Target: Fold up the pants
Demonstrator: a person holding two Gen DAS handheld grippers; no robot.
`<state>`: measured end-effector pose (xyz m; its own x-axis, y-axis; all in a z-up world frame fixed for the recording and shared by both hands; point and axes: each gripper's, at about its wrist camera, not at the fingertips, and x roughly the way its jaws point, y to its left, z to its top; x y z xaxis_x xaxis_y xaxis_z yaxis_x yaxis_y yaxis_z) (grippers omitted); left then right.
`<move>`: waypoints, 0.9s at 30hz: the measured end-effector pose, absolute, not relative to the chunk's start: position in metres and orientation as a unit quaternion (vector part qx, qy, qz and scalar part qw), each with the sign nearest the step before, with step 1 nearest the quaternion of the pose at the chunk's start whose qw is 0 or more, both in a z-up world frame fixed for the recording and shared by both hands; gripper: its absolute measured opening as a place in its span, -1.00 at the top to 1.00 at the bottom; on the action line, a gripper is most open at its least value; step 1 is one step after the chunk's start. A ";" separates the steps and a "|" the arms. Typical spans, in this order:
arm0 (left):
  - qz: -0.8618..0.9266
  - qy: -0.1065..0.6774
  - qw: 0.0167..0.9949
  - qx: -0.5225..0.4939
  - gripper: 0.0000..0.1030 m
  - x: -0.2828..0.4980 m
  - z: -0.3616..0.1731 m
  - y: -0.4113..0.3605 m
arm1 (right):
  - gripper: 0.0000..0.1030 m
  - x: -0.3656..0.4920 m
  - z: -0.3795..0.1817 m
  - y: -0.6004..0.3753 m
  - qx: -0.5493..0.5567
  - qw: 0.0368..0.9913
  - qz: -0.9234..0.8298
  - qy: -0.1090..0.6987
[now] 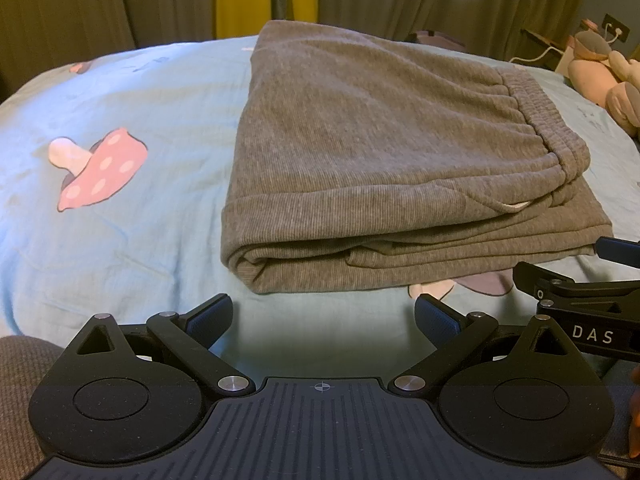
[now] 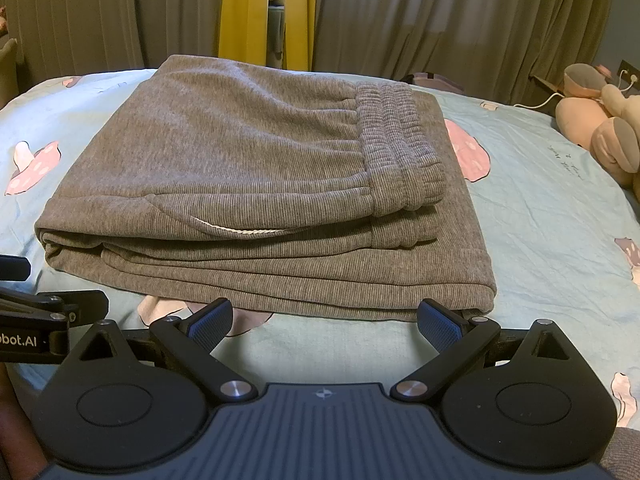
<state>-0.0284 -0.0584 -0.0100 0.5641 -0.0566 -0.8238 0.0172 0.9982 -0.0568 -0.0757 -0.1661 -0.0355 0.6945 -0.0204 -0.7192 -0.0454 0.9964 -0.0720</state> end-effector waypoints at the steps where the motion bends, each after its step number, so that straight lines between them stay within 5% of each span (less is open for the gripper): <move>1: -0.021 0.466 0.884 -0.021 -0.97 -0.029 -0.010 -0.058 | -0.92 -0.076 -0.035 -0.166 -0.042 0.919 0.007 0.391; 27: -0.018 0.461 0.887 -0.013 -0.97 -0.029 -0.006 -0.059 | -0.92 -0.074 -0.036 -0.166 -0.042 0.919 0.007 0.391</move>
